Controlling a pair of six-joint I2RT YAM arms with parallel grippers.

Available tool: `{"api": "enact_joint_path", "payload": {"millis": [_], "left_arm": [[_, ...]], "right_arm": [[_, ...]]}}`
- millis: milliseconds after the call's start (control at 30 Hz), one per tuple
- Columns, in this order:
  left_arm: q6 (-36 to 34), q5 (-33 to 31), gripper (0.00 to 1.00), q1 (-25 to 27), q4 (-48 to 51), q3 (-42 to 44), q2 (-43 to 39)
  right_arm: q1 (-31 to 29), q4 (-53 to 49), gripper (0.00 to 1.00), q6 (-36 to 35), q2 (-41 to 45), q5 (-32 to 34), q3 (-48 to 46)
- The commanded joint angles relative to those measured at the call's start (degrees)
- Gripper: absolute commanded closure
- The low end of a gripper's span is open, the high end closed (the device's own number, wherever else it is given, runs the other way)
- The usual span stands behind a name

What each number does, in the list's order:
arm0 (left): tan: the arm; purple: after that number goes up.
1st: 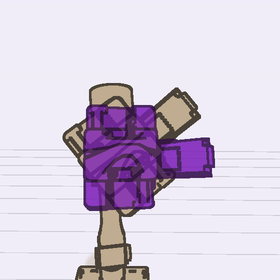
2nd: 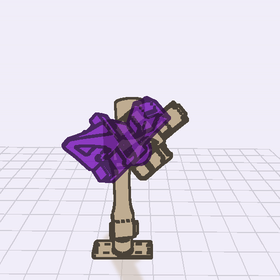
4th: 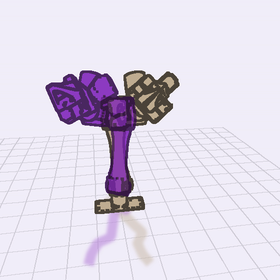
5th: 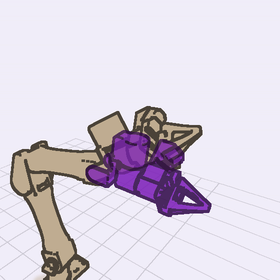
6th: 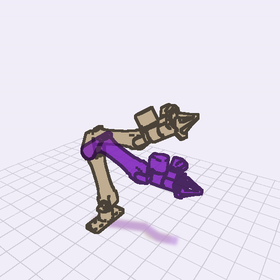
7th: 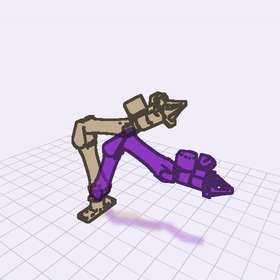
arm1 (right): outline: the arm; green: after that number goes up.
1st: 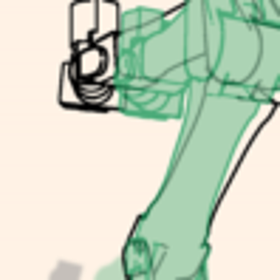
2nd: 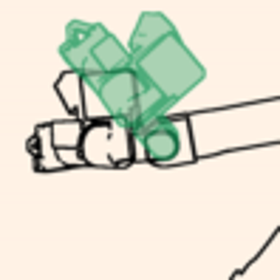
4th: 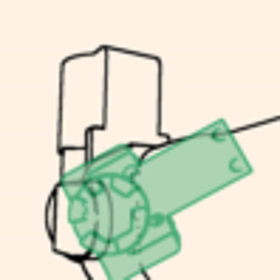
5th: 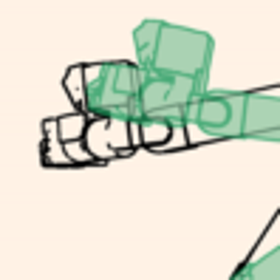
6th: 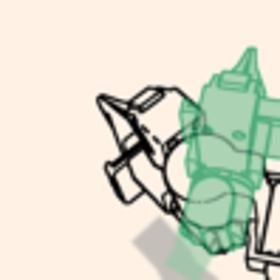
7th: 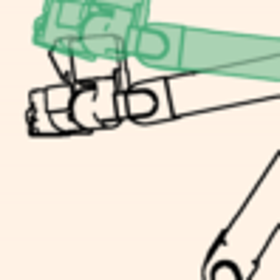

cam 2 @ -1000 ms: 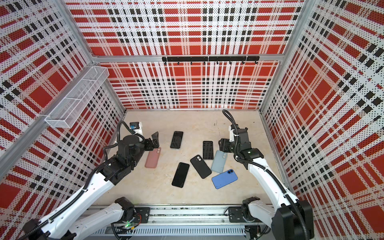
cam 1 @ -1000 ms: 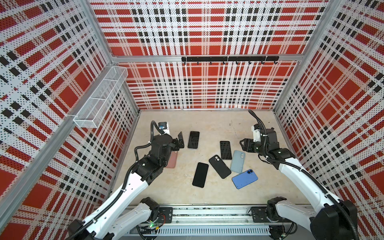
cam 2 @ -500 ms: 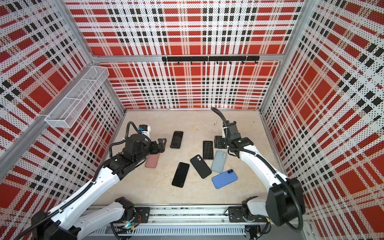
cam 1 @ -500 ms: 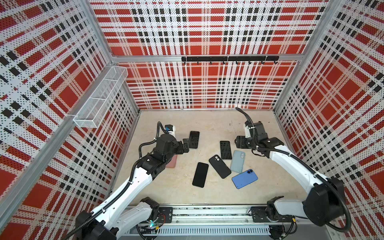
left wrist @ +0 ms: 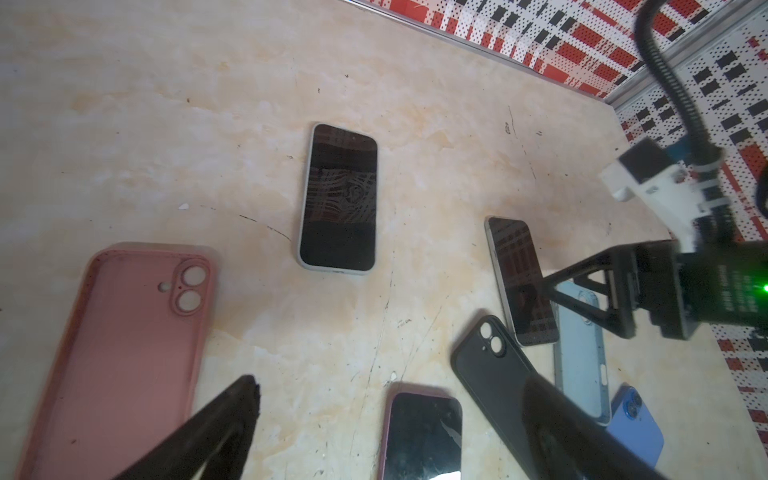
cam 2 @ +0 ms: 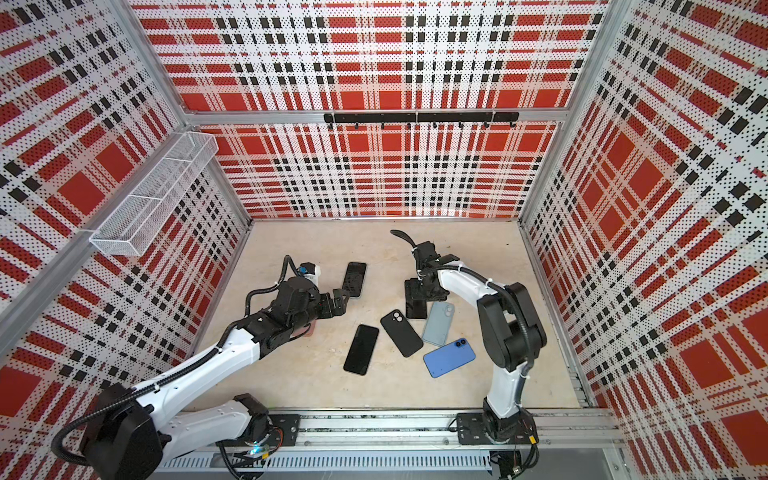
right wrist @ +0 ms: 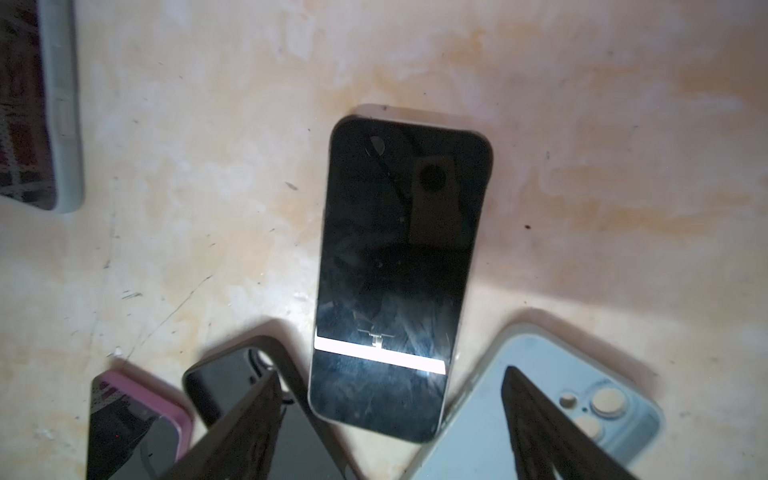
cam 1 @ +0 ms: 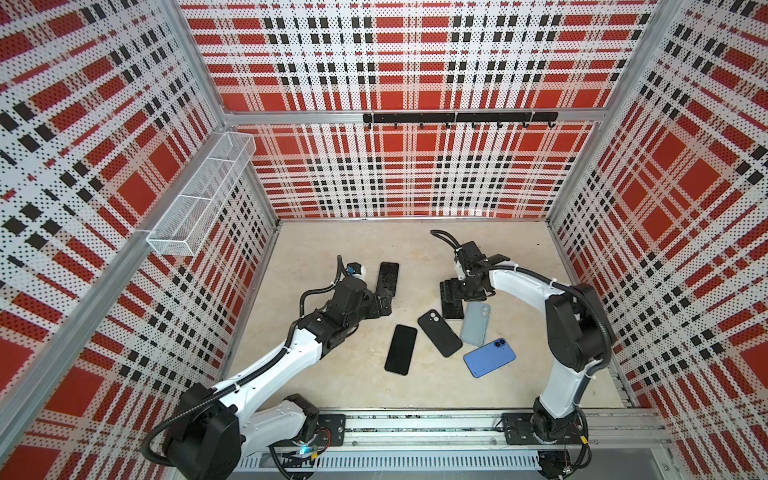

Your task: Put the phone into the phone case

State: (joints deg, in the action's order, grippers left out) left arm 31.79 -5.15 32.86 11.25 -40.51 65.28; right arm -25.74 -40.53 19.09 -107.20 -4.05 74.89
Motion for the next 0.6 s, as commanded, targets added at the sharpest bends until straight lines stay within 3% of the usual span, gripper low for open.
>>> {"api": "enact_joint_path", "payload": {"millis": [0, 400, 567], "left_arm": [[1.3, 0.81, 0.0, 0.61, -2.98, 0.56, 0.27], [0.96, 0.74, 0.0, -0.34, -4.52, 3.15, -0.26], [0.91, 1.12, 0.0, -1.0, -4.43, 3.66, -0.58]], "right_arm": [[-0.64, -1.01, 0.13, -0.02, -2.58, 0.57, 3.17], [-2.46, -3.97, 0.08, -0.44, -10.05, 3.34, 7.35], [-3.98, -7.7, 0.15, 1.74, -14.11, 8.1, 10.84]]}}
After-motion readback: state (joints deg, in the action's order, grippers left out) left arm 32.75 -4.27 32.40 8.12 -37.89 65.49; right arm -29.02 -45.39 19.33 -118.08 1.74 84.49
